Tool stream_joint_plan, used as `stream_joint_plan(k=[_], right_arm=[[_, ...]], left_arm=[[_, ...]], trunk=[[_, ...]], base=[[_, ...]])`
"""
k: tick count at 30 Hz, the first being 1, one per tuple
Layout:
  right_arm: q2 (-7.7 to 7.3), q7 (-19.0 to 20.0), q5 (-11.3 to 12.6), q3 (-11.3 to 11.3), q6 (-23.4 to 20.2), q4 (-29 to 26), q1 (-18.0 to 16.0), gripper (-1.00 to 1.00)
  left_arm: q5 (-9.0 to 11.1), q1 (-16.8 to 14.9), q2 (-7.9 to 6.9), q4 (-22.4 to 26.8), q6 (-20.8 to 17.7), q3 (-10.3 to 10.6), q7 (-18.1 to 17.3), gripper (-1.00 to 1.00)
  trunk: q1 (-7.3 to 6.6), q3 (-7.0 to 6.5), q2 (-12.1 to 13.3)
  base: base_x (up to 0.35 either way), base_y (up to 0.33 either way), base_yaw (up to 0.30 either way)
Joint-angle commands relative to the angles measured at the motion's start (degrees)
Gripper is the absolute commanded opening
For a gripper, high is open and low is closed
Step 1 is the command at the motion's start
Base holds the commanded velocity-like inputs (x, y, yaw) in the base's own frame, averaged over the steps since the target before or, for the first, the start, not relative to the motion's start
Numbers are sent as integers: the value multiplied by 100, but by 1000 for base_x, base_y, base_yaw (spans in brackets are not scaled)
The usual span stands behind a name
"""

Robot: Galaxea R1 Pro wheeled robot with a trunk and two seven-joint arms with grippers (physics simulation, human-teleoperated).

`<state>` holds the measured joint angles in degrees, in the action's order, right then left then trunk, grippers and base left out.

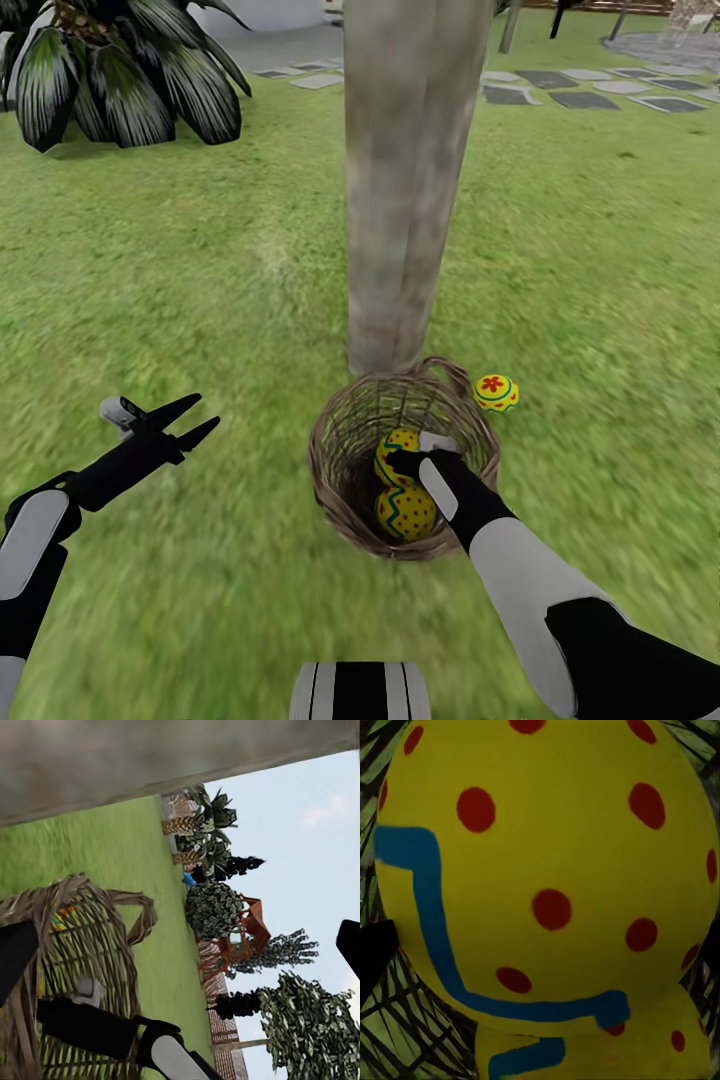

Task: Take the three Easter eggs out of the wicker basket on the lawn in the garden, then place them on the lawn next to a single tree (choose any tree) so that all three eggs are next to the same tree and none are left in the basket.

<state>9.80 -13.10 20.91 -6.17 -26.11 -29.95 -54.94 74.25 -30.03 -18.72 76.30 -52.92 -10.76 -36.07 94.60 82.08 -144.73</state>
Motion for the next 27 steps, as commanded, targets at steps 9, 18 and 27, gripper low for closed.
stream_joint_plan(k=[9, 18, 27], right_arm=[[-5, -61, 73, -17, -40, -36, 1, -100], [-12, -51, 80, -46, -126, -68, 1, -100], [-20, -35, 88, -26, -1524, -1593, 157, -100]], left_arm=[[-7, -3, 0, -7, -26, -5, -15, 100], [-7, -3, 0, -18, -23, 3, -9, 100], [2, -3, 26, -11, -26, 13, 347, 100]], trunk=[[-26, -196, 11], [-50, -395, 23], [-73, -595, 35]], base=[[-73, 0, 0], [-70, 0, 0], [0, 0, 0]])
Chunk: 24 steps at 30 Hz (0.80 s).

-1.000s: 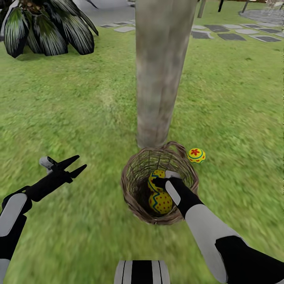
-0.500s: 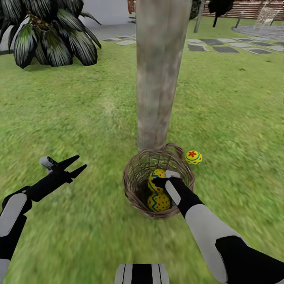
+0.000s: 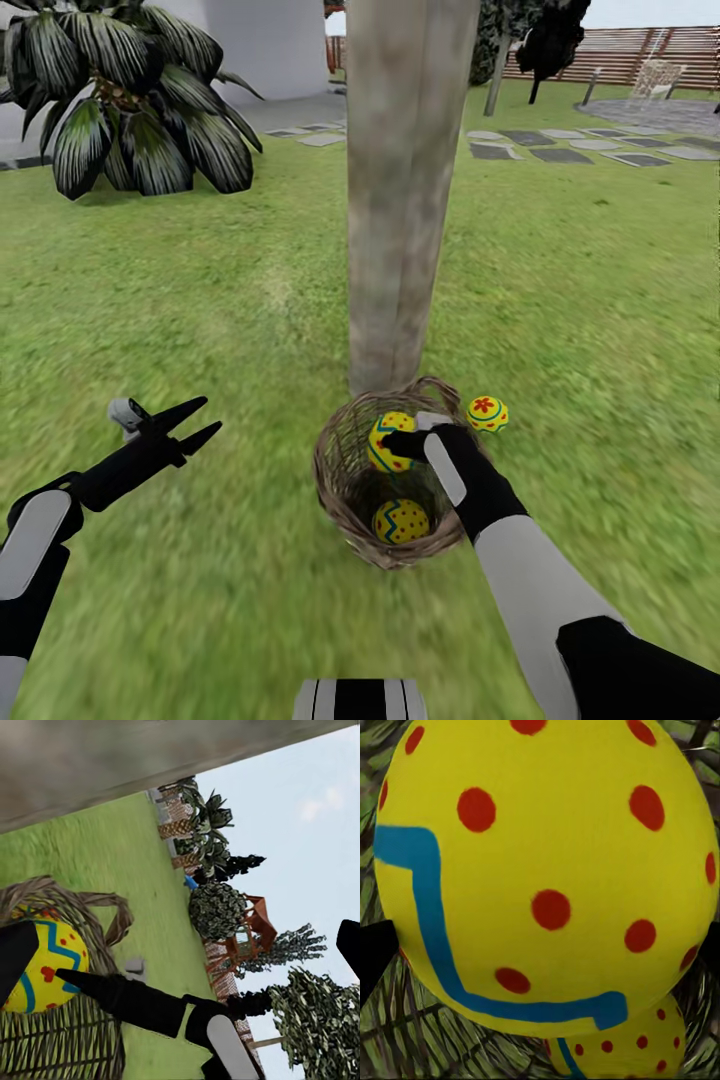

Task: Take the three Easter eggs out of the wicker basket on the lawn in the garden, then place them on the lawn next to a single tree (choose any tree) so that all three eggs are next to the same tree and none are left in the basket.

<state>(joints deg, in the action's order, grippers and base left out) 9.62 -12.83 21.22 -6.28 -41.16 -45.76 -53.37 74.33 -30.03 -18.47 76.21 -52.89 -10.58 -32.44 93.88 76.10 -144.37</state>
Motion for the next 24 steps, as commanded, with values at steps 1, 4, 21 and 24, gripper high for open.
stream_joint_plan(k=[1, 4, 21, 24], right_arm=[[-9, -62, 62, -12, -263, -222, 87, -100], [-262, 9, 390, -3, -1602, -1609, 686, -100], [-2727, 5410, 3082, 328, -1554, -3601, 2003, -100], [-2719, 5426, 3088, 337, -1555, -3605, 2005, -100]], left_arm=[[-7, -3, 1, -1, -28, -5, -11, 100], [-7, -3, 32, -16, -23, 0, 2, 100], [19, -3, 355, 148, -3, 437, -76, 100], [12, -3, 495, 197, 5, 683, -70, 100]], trunk=[[-3, -19, 0], [-11, -85, 4], [-32, -262, 15], [-32, -264, 15]], base=[[0, 0, 0], [0, 0, 0], [0, 0, 0], [0, -136, -20]])
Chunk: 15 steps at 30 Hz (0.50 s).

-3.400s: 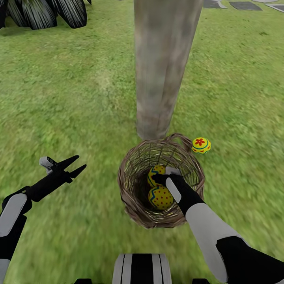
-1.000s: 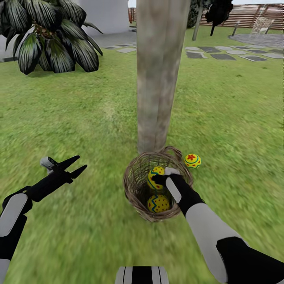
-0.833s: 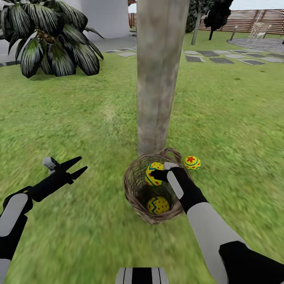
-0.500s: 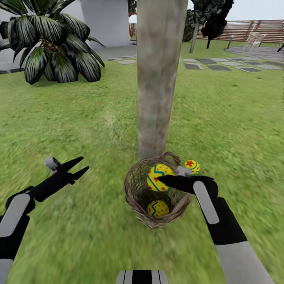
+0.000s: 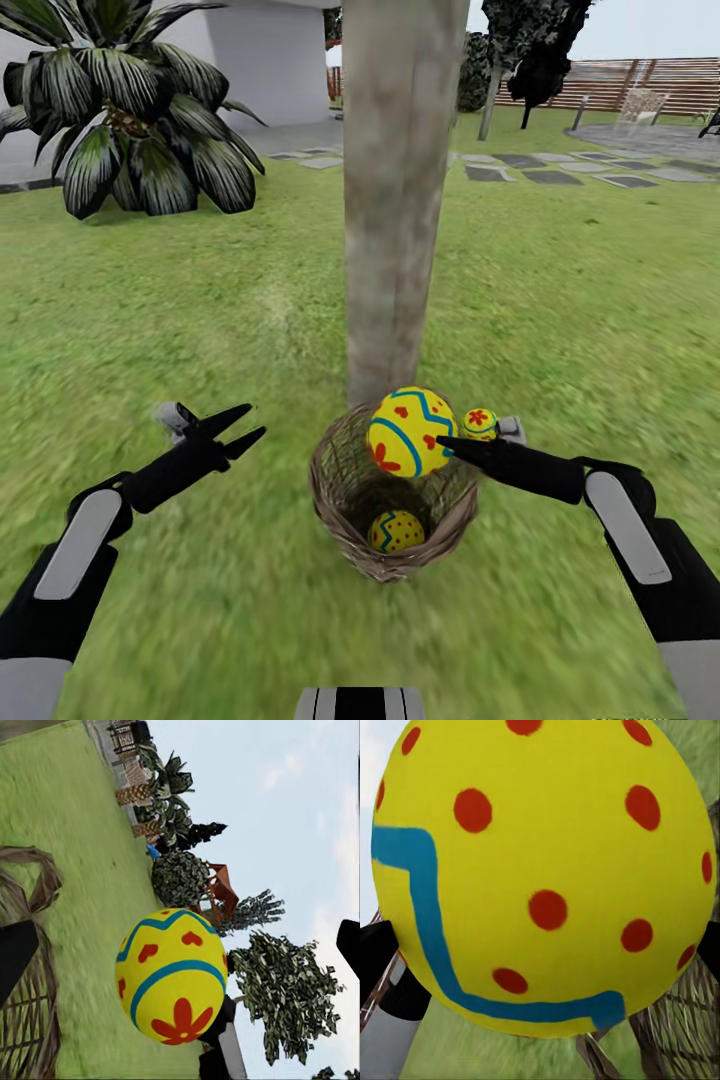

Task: Take the three Easter eggs out of the wicker basket on the lawn in the garden, then place them on the lawn next to a single tree (choose any tree) so that all three eggs are next to the same tree and none are left in the basket.

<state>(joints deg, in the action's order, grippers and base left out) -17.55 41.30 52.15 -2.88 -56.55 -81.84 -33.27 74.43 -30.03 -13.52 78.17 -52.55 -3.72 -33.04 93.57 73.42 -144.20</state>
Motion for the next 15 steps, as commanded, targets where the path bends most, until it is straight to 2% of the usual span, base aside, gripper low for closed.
stream_joint_plan(k=[1, 4, 6, 7, 13, 15], right_arm=[[4, 12, -9, -3, -18, 4, 0, -100], [0, 33, 32, -3, -22, -1, 11, -100], [-4, 40, 45, 1, -22, 2, 12, -100], [-8, 42, 47, 8, -22, 6, 13, -100], [-16, 98, 66, 293, -22, 73, 14, -100], [-16, 106, 67, 326, -22, 110, 14, -100]], left_arm=[[1, -3, 22, 6, -28, 53, -12, 100], [7, -3, 164, 186, -28, 285, -25, 100], [2, -3, 346, 324, -28, 676, -27, 100], [2, -3, 391, 385, -28, 764, -27, 100], [1, -3, 526, 445, -2, 878, 14, 100], [-1, -3, 556, 448, -1, 881, 24, 100]], trunk=[[-1, 1, -2], [-1, -12, -2], [-1, -22, -2], [-1, -27, -2], [-1, -57, -2], [-6, -111, 1]], base=[[0, -251, -177], [0, -59, -247], [0, -7, -264], [0, -2, -266], [0, 0, -267], [0, 0, -267]])
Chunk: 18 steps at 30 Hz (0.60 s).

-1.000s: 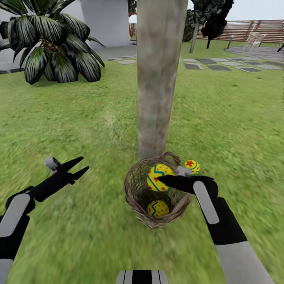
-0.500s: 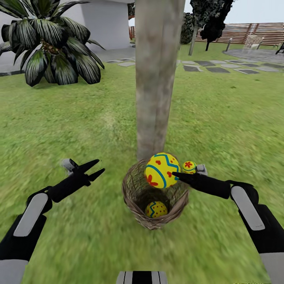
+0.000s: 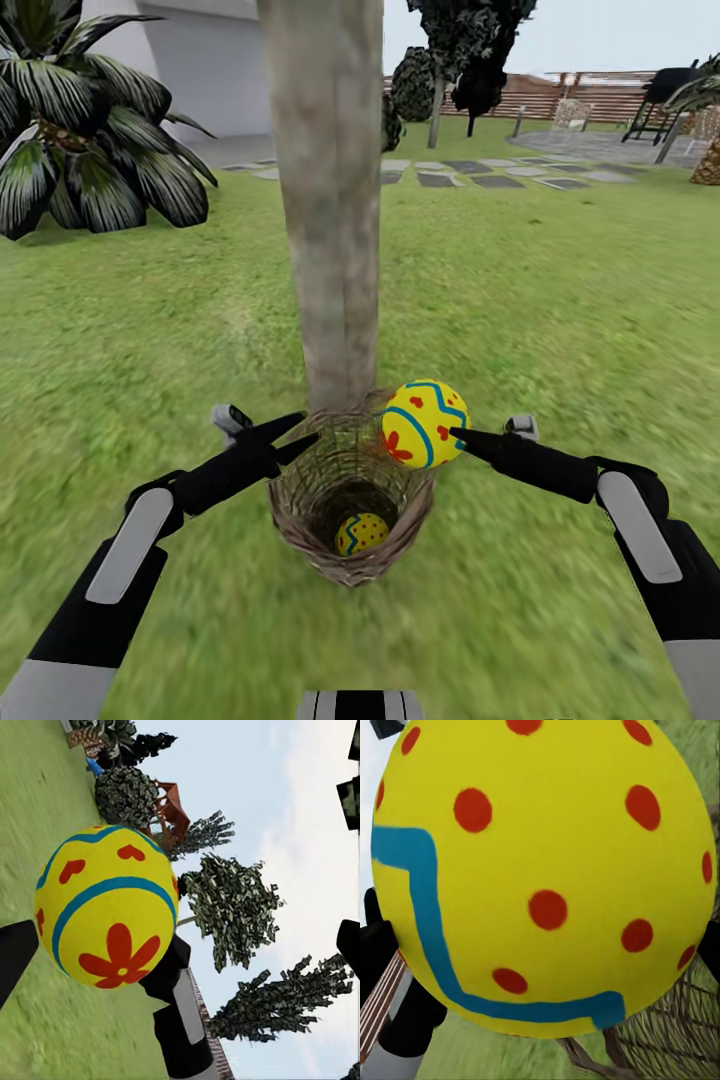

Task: Take the three Easter eggs out of the wicker basket on the lawn in the garden, then place them on the lawn next to a single tree (choose any tree) so that all three eggs are next to the same tree and none are left in the basket.

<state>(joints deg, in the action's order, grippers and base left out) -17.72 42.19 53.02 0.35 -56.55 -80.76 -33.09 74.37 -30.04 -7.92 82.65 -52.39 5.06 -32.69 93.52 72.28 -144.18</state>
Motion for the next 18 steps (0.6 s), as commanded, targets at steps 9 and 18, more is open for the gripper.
stream_joint_plan(k=[9, 18], right_arm=[[-2, 11, -27, 86, -11, 238, -4, -100], [-4, 9, -90, 651, -5, 508, -4, -100]], left_arm=[[1, -2, 16, 5, -11, 186, -6, 100], [-1, -2, 137, 5, -9, 239, -9, 100]], trunk=[[-24, -241, 11], [-47, -485, 23]], base=[[0, 0, -267], [0, 0, -266]])
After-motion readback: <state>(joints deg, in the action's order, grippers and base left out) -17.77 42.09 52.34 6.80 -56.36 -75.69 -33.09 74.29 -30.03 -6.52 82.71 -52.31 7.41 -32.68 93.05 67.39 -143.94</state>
